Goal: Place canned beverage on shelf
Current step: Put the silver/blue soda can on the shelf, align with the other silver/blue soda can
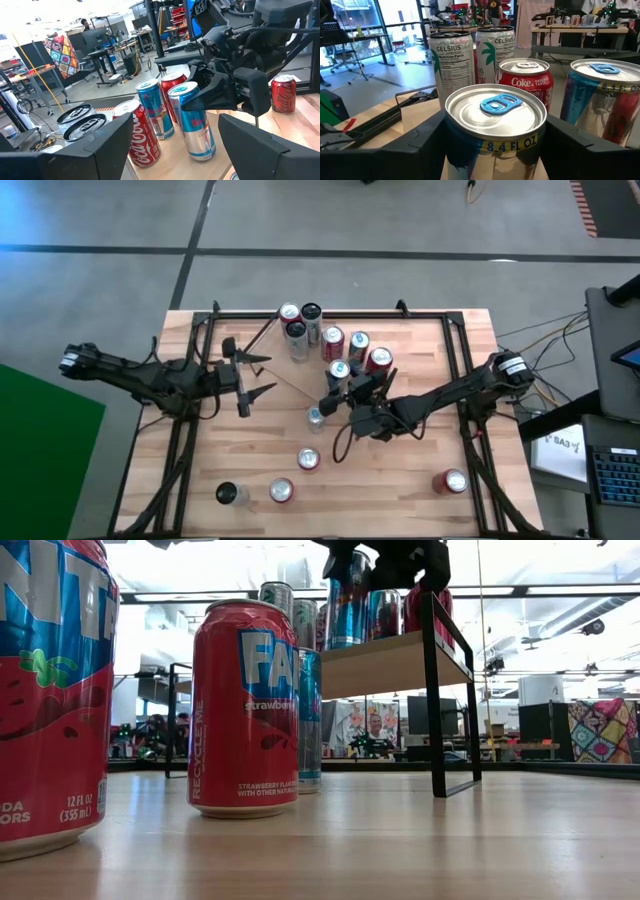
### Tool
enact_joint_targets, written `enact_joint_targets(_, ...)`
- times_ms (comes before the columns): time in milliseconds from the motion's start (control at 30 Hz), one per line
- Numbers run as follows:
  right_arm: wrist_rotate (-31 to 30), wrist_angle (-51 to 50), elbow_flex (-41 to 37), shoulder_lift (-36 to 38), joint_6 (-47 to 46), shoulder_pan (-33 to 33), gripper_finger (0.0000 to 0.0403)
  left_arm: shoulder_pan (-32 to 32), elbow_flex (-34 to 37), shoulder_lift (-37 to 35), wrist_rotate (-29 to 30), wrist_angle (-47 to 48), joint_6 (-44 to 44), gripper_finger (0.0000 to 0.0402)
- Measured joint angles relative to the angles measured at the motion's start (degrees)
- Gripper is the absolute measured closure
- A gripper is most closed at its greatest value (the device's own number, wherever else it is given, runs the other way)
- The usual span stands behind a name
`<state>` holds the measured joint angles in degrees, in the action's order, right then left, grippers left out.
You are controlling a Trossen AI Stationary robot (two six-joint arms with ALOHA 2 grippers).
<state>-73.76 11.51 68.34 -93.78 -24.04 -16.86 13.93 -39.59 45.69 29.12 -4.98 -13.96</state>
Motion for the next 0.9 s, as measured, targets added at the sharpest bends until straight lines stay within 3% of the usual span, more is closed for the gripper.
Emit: enact_joint_targets(900,0.22,-0.28,3.08,0.00,7.15,-0.11,0.0091,0.00,0.00,0.17,-0.04,0.09,0.07,0.0123)
